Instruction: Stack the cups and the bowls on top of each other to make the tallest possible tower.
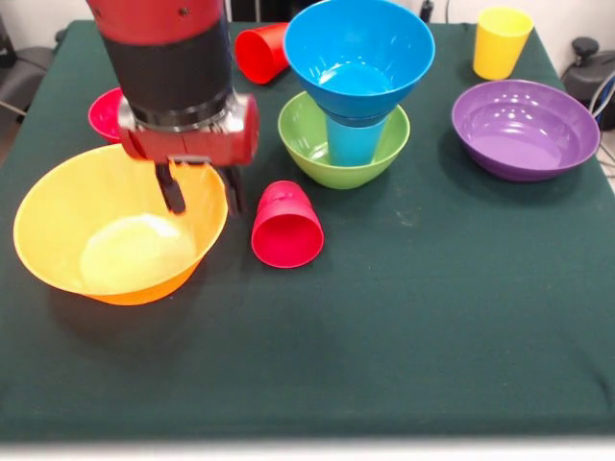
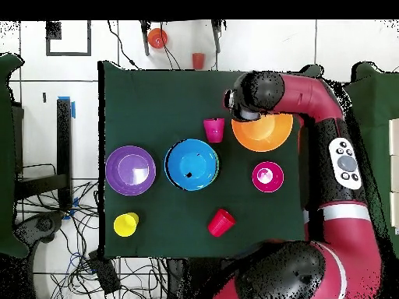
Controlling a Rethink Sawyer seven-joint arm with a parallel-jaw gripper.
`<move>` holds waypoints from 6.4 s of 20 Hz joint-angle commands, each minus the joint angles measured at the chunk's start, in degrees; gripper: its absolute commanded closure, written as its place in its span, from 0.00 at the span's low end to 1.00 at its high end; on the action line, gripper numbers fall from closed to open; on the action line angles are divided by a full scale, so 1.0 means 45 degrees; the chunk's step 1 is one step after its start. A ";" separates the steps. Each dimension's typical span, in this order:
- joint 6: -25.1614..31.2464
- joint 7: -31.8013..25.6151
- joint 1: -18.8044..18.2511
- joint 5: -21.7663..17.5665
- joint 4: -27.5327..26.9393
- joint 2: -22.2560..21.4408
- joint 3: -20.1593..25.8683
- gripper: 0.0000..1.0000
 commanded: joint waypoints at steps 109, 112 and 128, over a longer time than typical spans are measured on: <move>-0.1827 0.0175 0.0267 0.0322 0.0625 -0.0189 -0.1360 0.00; -0.1581 0.0235 0.0419 0.0286 0.0271 -0.0066 -0.1609 0.00; -0.2668 -0.0231 0.0417 0.0455 -0.0108 0.0924 -0.1692 0.00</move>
